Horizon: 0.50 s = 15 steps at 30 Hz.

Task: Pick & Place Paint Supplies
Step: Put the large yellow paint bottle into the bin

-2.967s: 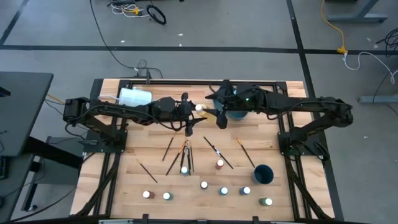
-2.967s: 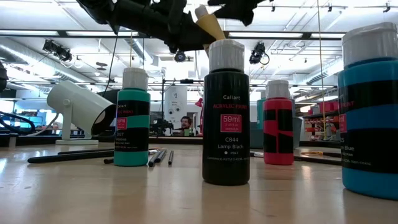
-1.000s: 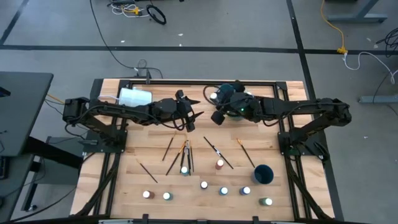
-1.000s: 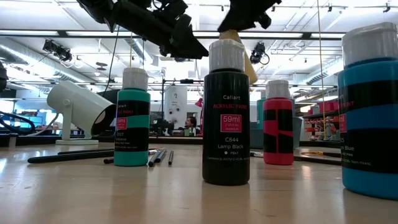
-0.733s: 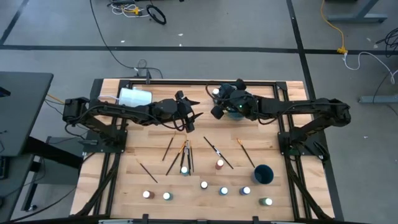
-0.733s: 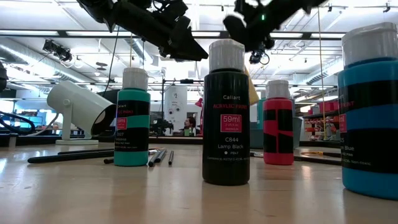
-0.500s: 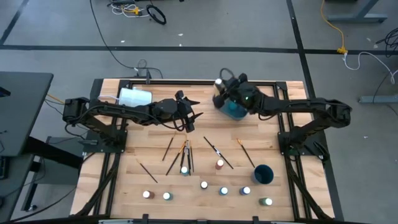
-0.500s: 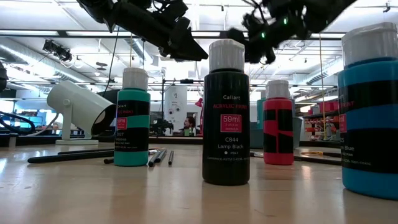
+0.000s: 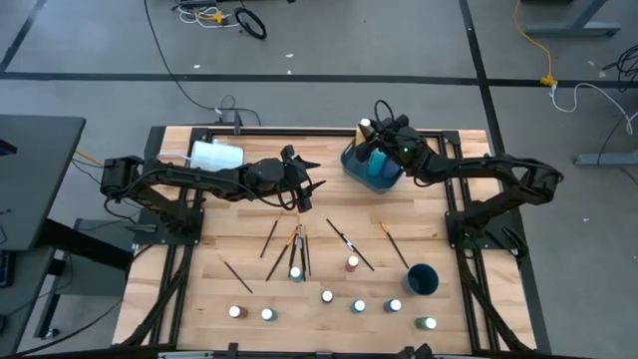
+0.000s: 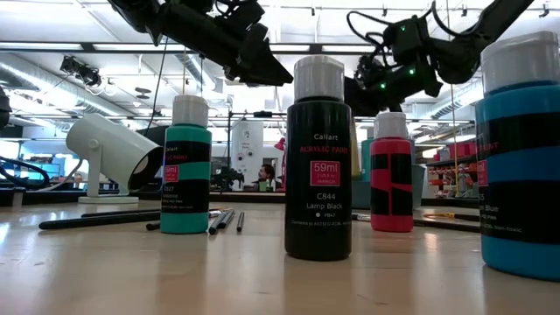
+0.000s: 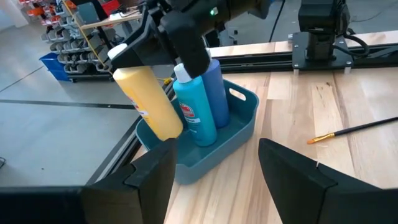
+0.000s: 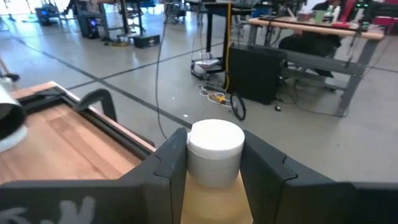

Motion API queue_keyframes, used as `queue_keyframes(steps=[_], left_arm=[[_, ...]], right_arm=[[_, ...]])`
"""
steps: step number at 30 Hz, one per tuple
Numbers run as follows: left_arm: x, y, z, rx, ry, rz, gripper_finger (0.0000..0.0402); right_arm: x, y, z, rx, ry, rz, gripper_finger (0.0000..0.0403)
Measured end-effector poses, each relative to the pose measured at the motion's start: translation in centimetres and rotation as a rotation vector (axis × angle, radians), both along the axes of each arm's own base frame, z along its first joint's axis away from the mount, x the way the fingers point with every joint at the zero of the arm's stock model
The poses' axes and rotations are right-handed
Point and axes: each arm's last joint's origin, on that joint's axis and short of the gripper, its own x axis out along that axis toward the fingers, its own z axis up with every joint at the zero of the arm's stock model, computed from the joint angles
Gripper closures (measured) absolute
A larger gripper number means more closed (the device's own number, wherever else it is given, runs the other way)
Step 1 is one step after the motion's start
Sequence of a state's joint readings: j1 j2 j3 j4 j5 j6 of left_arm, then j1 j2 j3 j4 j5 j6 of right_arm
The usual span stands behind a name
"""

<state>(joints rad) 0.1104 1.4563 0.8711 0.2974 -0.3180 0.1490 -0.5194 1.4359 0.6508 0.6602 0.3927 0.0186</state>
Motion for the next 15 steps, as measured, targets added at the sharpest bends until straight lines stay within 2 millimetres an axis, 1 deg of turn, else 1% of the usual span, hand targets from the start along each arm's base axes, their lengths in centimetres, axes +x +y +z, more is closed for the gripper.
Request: queue_keyframes(steps=[4, 9, 15], left_arm=[[0.0, 0.0, 0.0, 0.0, 0.001, 0.0, 0.0166], [0.0, 0.0, 0.0, 0.0, 0.001, 0.0, 0.0166], [0.0, 0.0, 0.0, 0.0, 0.002, 0.0, 0.0166]], right_arm=[[-0.2, -0.7, -0.7, 0.016, 0.02, -0.005, 0.0283], [-0.2, -1.8, -2.1, 0.055, 0.024, -0.026, 0.0282], [0.0, -2.5, -2.6, 0.048, -0.015, -0.052, 0.0279]])
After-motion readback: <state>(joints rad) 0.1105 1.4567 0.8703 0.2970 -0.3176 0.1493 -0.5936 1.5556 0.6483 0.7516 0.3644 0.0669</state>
